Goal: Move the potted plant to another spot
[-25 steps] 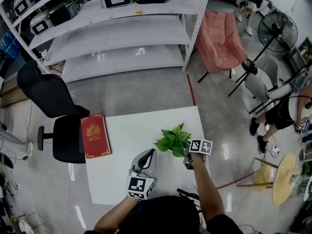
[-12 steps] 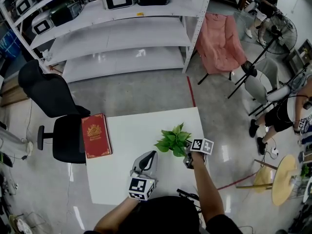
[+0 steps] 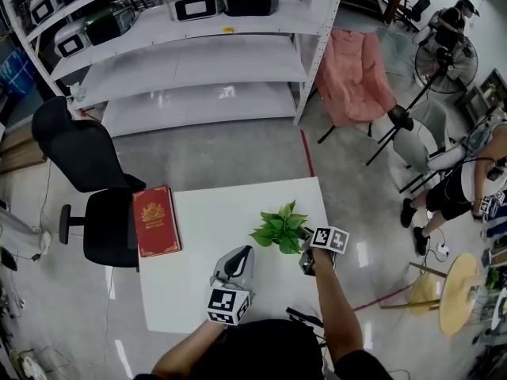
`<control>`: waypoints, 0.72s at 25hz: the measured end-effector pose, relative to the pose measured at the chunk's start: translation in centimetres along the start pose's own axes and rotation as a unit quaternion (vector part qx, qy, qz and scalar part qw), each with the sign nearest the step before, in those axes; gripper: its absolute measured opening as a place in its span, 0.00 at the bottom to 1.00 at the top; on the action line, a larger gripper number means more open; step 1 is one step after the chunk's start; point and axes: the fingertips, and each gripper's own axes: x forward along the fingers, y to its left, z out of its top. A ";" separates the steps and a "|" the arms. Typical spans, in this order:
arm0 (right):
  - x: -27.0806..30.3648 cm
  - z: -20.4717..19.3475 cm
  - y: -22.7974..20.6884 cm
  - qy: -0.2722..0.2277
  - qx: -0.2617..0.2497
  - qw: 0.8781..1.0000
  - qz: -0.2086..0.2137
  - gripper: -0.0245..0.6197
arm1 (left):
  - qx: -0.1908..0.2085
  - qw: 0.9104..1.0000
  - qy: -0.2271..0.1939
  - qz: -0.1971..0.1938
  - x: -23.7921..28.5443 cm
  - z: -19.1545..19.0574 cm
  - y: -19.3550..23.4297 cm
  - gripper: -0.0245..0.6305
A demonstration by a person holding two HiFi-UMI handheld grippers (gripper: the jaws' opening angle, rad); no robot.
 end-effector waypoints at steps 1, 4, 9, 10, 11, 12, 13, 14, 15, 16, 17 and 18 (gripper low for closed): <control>-0.4 0.1 -0.1 -0.005 -0.002 1.000 -0.002 0.24 | 0.000 1.000 0.000 -0.001 -0.1 -0.1 -0.1 0.07; -2.0 0.6 0.0 -0.028 -0.009 1.000 -0.006 0.24 | -0.002 1.000 -0.002 -0.002 -0.7 -0.2 -0.4 0.07; -5.8 1.8 1.9 -0.080 -0.031 0.996 0.006 0.24 | 0.000 1.000 -0.008 0.000 -1.6 0.0 -0.7 0.07; -6.6 2.0 2.5 -0.091 -0.038 0.995 0.011 0.24 | 0.003 1.000 -0.011 0.000 -1.8 0.1 -0.7 0.07; -7.5 2.1 3.2 -0.102 -0.047 0.993 0.016 0.24 | 0.005 1.000 -0.013 0.001 -1.9 0.2 -0.8 0.07; -8.3 2.1 4.0 -0.115 -0.059 0.991 0.020 0.23 | 0.007 1.000 -0.014 0.001 -2.1 0.3 -0.9 0.07; -9.2 2.1 4.8 -0.128 -0.071 0.989 0.024 0.20 | 0.008 1.000 -0.015 0.002 -2.3 0.3 -0.9 0.07; -10.1 2.1 5.7 -0.141 -0.085 0.986 0.028 0.16 | 0.008 1.000 -0.015 0.004 -2.6 0.3 -0.9 0.07; -11.0 1.9 6.6 -0.155 -0.097 0.983 0.033 0.15 | 0.008 1.000 -0.015 0.006 -2.8 0.2 -0.9 0.07; -11.9 1.7 7.5 -0.168 -0.109 0.979 0.038 0.15 | 0.007 1.000 -0.015 0.008 -3.1 0.2 -0.9 0.07; -12.7 1.4 8.4 -0.180 -0.121 0.975 0.041 0.13 | 0.007 1.000 -0.016 0.010 -3.4 0.2 -0.9 0.07; -13.6 1.0 9.2 -0.192 -0.135 0.971 0.041 0.12 | 0.008 1.000 -0.016 0.012 -3.7 0.2 -0.9 0.07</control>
